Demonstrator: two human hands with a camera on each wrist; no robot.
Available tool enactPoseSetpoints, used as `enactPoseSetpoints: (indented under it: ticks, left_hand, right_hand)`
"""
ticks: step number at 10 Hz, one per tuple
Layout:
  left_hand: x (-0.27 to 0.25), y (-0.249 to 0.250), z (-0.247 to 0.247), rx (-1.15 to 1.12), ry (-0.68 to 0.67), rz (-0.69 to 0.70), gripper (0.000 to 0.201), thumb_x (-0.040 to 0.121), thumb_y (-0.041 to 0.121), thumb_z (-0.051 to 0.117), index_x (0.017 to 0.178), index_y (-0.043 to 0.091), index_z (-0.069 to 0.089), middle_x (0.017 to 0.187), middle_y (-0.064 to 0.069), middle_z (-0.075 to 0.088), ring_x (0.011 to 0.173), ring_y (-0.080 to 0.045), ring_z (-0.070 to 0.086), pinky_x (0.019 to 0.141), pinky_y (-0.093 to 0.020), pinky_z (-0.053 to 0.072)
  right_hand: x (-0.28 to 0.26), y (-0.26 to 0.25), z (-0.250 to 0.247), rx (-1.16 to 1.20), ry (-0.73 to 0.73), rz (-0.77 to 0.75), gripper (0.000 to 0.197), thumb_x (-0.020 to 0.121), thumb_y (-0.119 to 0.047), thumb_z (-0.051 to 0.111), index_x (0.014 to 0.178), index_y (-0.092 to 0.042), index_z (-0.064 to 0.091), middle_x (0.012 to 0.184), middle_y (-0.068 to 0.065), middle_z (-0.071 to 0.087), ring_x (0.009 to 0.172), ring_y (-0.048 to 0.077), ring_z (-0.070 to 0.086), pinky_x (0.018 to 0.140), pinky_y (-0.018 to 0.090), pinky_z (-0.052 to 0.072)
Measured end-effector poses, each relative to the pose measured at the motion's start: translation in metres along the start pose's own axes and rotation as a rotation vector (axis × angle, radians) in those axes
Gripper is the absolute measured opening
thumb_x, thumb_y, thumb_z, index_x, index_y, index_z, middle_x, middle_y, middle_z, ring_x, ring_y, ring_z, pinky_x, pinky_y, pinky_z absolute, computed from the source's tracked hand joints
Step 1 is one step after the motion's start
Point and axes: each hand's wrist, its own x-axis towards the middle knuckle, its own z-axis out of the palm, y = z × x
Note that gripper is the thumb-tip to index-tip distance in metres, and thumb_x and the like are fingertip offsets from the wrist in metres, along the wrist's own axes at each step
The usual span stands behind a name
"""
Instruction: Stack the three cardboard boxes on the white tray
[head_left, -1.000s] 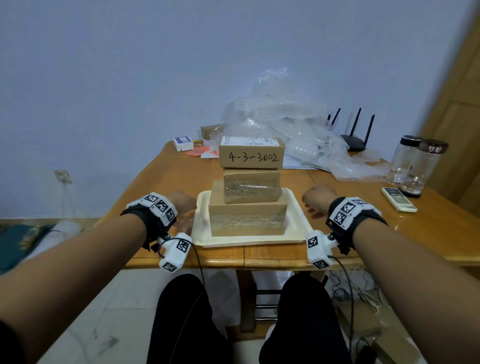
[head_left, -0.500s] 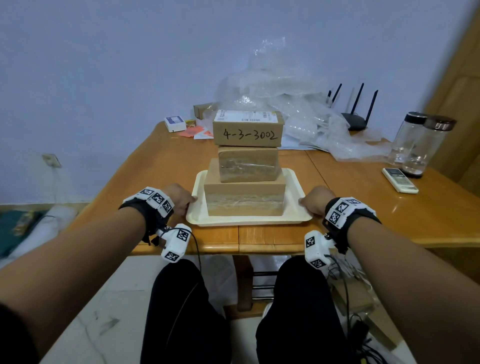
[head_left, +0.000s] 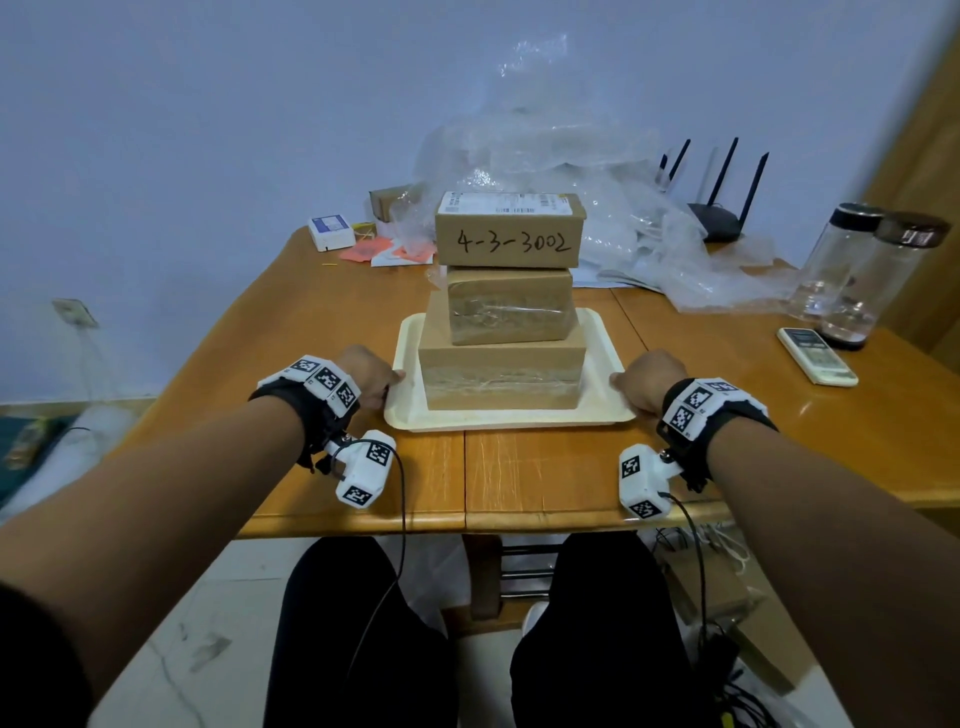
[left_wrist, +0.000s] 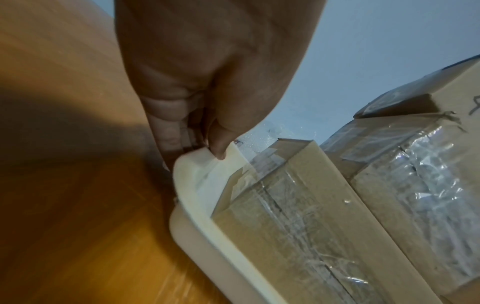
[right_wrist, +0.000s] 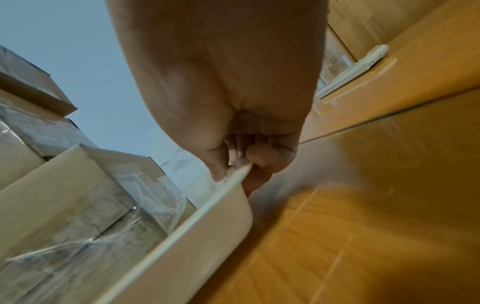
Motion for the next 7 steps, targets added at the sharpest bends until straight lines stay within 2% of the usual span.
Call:
enactPoseSetpoints:
  ticks: [1,2,3,4,5,6,7]
  left_hand:
    - [0.006,-0.002,0.001,-0.003,0.009,-0.011,0.033,0.096,0.022,0.072,0.112,-0.007,0.066,0.11,-0.018,0.072,0.102,-0.035,0.071,0.088,-0.038,0.061]
    - [0.009,-0.002,-0.001,-0.033,-0.005,-0.038,0.037,0.098,0.026,0.07,0.117,-0.006,0.068,0.109,-0.019,0.073,0.094,-0.032,0.069,0.095,-0.041,0.059]
    - [0.007,-0.007,-0.004,-0.14,-0.064,-0.049,0.04,0.109,0.021,0.052,0.13,-0.011,0.061,0.131,-0.024,0.066,0.12,-0.036,0.064,0.099,-0.039,0.053]
    - [0.006,-0.01,-0.012,-0.215,-0.159,-0.078,0.038,0.11,0.005,0.039,0.142,-0.012,0.05,0.148,-0.026,0.054,0.139,-0.036,0.051,0.113,-0.04,0.044]
    - [0.01,-0.02,-0.021,-0.076,0.005,-0.029,0.042,0.106,0.02,0.047,0.139,-0.002,0.06,0.141,-0.019,0.06,0.132,-0.037,0.055,0.105,-0.039,0.046]
    - [0.016,-0.037,-0.029,0.24,0.215,0.073,0.058,0.104,0.047,0.032,0.147,0.015,0.054,0.155,-0.013,0.045,0.146,-0.039,0.035,0.121,-0.051,0.026]
    - [0.038,-0.043,-0.042,0.395,0.334,0.003,0.053,0.107,0.034,0.044,0.156,0.013,0.04,0.17,-0.019,0.012,0.157,-0.041,0.004,0.125,-0.056,0.008]
  right_hand:
    - [0.003,0.001,0.003,0.054,-0.018,0.018,0.036,0.099,-0.029,0.06,0.071,-0.006,0.053,0.068,0.009,0.056,0.057,0.024,0.053,0.047,0.03,0.038]
    - [0.002,0.002,0.002,0.145,-0.052,0.061,0.028,0.098,-0.022,0.059,0.077,-0.004,0.055,0.068,0.013,0.06,0.047,0.026,0.056,0.038,0.027,0.044]
    - [0.001,0.001,0.002,0.222,-0.064,0.098,0.023,0.098,-0.018,0.059,0.083,-0.002,0.055,0.076,0.016,0.063,0.049,0.03,0.06,0.037,0.029,0.051]
    - [0.0,-0.001,0.003,0.249,-0.077,0.133,0.021,0.099,-0.016,0.056,0.084,-0.002,0.053,0.085,0.02,0.064,0.056,0.036,0.065,0.038,0.033,0.055]
    - [0.001,-0.002,0.006,0.268,-0.08,0.135,0.02,0.099,-0.015,0.054,0.083,-0.004,0.051,0.093,0.023,0.067,0.06,0.039,0.066,0.029,0.026,0.046]
    - [-0.003,-0.002,0.005,0.284,-0.082,0.136,0.019,0.097,-0.017,0.056,0.084,-0.004,0.053,0.092,0.022,0.067,0.062,0.039,0.069,0.033,0.03,0.051]
    - [-0.001,0.001,0.005,0.293,-0.026,0.055,0.021,0.095,-0.021,0.057,0.091,-0.001,0.061,0.09,0.019,0.067,0.076,0.039,0.071,0.064,0.044,0.064]
